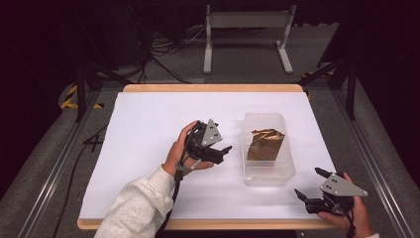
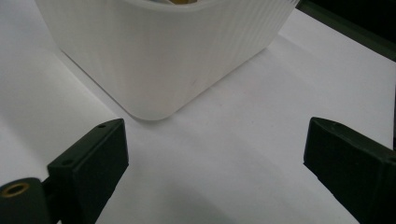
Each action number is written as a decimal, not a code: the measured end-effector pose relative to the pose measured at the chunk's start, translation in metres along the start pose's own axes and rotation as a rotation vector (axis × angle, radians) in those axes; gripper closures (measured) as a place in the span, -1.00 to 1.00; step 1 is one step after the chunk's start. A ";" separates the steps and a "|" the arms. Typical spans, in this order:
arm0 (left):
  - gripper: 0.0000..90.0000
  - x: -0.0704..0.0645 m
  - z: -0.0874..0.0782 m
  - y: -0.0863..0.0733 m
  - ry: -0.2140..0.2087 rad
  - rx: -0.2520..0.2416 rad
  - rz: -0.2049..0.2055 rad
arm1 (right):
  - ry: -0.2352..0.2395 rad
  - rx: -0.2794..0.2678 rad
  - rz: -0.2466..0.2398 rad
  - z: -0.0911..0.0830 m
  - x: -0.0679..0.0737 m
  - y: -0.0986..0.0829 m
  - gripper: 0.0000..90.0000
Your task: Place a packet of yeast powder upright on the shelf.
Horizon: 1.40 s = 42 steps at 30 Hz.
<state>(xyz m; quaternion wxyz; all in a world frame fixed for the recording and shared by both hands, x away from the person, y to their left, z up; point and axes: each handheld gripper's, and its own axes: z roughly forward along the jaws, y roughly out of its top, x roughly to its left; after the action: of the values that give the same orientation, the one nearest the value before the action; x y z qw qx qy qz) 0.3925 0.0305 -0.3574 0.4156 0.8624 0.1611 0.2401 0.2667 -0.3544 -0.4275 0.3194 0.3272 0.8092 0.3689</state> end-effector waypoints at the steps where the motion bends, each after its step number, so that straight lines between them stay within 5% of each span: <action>1: -0.57 0.001 -0.002 -0.002 0.004 0.002 0.002 | -0.001 -0.002 0.000 0.000 0.000 0.000 -0.84; 18: -0.73 0.008 -0.033 -0.046 0.075 0.088 0.041 | 0.011 -0.016 0.016 0.000 -0.001 0.001 -0.86; 26: -0.75 0.010 -0.046 -0.073 0.088 0.100 0.000 | 0.002 -0.040 0.019 -0.001 0.000 0.001 -0.88; 32: -0.76 0.009 -0.057 -0.096 0.152 0.147 0.019 | -0.006 -0.045 0.023 -0.001 -0.001 0.001 -0.88; 42: -0.78 0.011 -0.080 -0.143 0.233 0.213 -0.020 | 0.002 -0.024 0.009 0.003 0.000 0.003 -0.88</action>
<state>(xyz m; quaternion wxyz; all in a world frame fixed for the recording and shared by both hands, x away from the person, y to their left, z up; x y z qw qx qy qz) 0.3464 0.1732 -0.4250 0.3027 0.8663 0.2412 0.3159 0.2694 -0.3519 -0.4267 0.3209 0.3267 0.8035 0.3804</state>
